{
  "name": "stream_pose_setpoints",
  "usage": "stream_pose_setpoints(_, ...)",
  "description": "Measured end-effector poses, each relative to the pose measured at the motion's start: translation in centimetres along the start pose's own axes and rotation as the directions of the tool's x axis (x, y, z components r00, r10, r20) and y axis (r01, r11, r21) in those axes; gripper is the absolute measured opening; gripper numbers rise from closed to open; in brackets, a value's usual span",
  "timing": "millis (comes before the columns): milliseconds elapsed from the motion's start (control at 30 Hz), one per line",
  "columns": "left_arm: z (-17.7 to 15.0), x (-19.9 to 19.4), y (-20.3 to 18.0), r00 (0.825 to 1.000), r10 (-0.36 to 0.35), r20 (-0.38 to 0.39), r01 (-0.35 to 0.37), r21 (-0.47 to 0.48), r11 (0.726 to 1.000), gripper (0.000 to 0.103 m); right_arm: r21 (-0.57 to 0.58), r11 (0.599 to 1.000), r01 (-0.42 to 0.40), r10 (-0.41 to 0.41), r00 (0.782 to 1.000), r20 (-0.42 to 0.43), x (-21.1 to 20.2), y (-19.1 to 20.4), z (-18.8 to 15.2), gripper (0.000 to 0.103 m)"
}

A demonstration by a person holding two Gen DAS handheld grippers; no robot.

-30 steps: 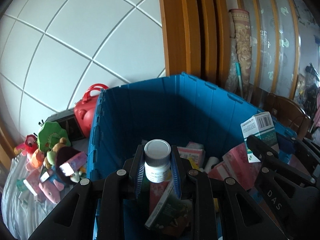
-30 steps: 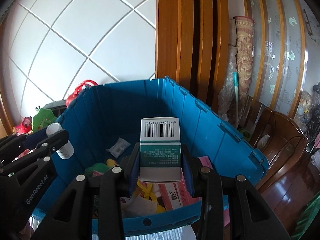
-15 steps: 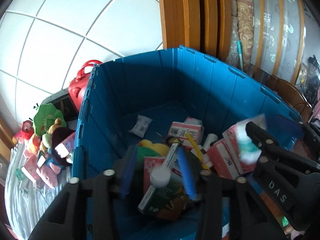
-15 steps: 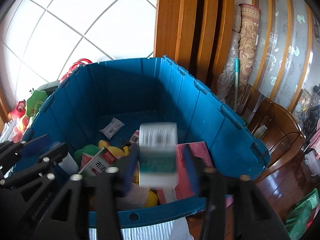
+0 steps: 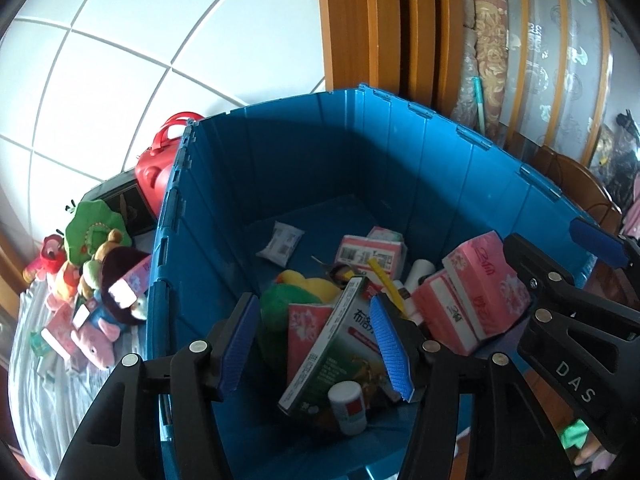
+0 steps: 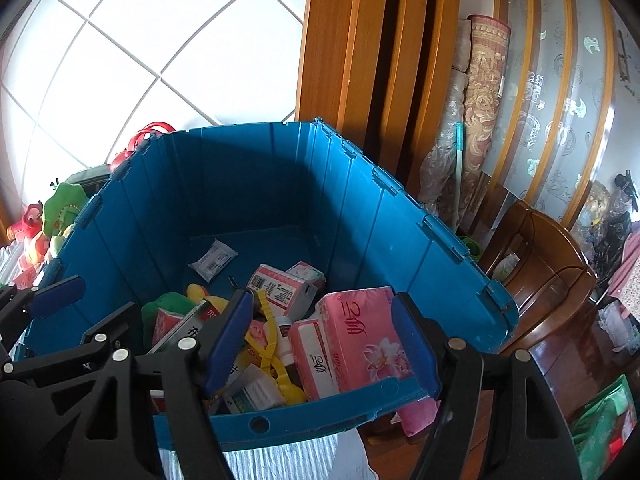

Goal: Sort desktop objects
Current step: 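Open both tools to drop the bottle and box into the blue crate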

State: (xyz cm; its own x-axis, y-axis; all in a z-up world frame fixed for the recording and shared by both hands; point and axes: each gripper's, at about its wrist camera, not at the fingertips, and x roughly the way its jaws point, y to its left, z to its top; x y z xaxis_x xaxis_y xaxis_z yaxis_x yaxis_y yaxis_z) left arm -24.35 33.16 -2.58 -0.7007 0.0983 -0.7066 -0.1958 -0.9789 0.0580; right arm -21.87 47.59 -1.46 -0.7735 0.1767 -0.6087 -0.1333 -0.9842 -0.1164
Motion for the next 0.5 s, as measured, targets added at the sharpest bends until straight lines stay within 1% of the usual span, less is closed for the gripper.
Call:
stream_pose_setpoints(267, -0.4, -1.2, 1.1, 1.000, -0.010, 0.019, 0.010, -0.002, 1.000, 0.058, -0.001, 1.000, 0.003, -0.003, 1.000, 0.015, -1.1, 1.0, 0.1, 0.072)
stream_pose_setpoints(500, -0.9, -3.9, 3.2, 0.997, -0.016, 0.073, 0.017, -0.019, 1.000, 0.058, -0.012, 1.000, -0.001, 0.001, 0.999, 0.042, -3.1, 2.3, 0.2, 0.072)
